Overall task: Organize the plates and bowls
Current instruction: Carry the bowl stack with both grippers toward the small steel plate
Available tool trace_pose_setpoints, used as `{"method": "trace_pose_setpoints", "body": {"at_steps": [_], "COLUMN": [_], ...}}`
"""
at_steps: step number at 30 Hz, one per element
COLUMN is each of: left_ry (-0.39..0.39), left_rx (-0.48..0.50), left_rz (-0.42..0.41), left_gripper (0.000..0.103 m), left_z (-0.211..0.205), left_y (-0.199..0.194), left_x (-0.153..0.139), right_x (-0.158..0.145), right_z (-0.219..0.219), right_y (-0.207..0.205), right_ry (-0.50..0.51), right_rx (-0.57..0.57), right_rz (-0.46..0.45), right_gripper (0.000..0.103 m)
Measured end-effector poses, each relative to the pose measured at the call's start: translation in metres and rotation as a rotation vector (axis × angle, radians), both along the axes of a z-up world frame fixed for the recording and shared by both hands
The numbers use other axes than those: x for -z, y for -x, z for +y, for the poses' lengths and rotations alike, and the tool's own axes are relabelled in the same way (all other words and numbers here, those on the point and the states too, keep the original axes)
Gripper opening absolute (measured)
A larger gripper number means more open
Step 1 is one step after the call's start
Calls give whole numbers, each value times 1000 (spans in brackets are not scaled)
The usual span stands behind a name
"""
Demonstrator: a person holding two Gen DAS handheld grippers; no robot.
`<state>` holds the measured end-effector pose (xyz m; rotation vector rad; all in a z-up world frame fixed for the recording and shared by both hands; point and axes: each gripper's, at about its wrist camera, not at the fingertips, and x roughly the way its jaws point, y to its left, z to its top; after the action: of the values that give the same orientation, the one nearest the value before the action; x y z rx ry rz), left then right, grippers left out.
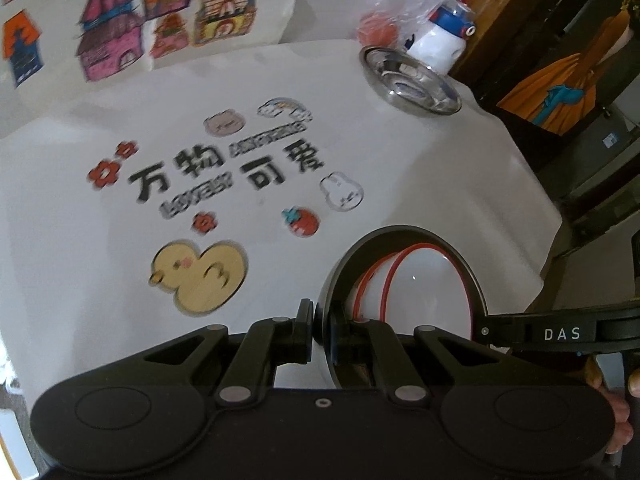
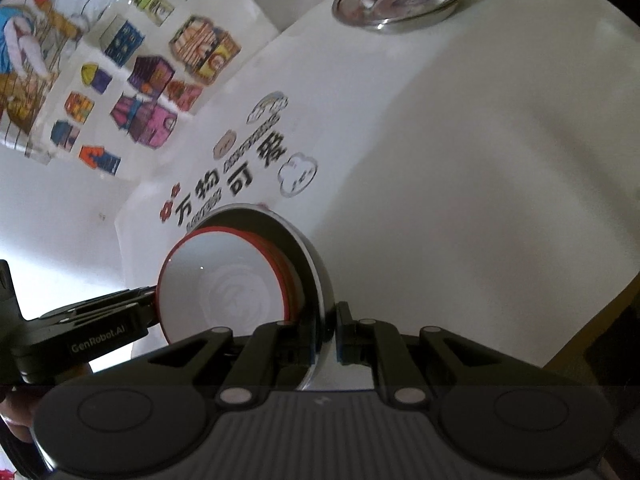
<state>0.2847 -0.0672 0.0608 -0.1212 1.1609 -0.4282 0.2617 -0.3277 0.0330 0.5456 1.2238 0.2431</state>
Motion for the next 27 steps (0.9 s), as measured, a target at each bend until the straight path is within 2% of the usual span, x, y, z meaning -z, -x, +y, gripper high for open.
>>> {"method": "trace_pose_setpoints", "body": {"at_steps": [12, 27], "left_ry": [10, 30], "left_rx": [35, 72], "left_rz": [-17, -2], "left_gripper": [6, 5], "left_z": [-41, -88], "left_y": [-36, -83], "left_x": [-3, 14], "right_x": [4, 10], "right_z": [-34, -80], "right_y": [-25, -66], "right_ry": [3, 52], "right_rx": [39, 95], "right_rz": [-10, -7], "right_gripper": [10, 10]}}
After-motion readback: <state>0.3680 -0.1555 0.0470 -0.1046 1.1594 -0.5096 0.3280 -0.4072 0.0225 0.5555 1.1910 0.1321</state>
